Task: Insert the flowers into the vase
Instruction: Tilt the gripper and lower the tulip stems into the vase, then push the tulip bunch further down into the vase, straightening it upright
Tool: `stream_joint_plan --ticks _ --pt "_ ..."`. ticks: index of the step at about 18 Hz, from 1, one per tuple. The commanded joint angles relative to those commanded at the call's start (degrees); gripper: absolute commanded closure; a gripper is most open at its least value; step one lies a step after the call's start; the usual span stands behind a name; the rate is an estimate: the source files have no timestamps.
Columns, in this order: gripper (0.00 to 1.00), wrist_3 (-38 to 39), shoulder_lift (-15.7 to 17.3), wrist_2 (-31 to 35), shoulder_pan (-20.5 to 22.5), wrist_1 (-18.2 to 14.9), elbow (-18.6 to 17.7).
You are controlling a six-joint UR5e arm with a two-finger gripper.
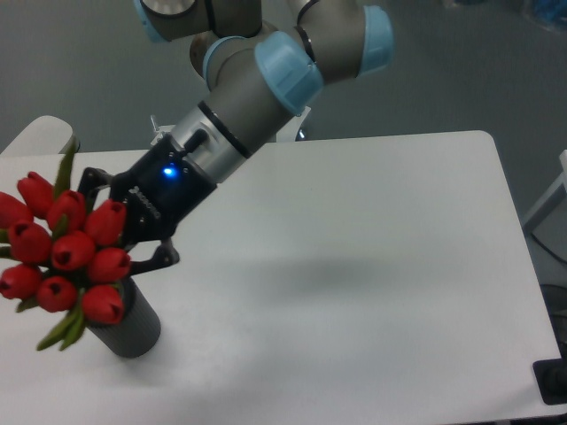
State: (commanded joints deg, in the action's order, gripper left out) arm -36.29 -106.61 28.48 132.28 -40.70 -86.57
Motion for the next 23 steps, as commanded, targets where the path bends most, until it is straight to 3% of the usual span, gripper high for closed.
stream_joint_plan --ticks 23 --pt "0.69 -10.63 1.23 0.00 -1.05 0.09 -6.42"
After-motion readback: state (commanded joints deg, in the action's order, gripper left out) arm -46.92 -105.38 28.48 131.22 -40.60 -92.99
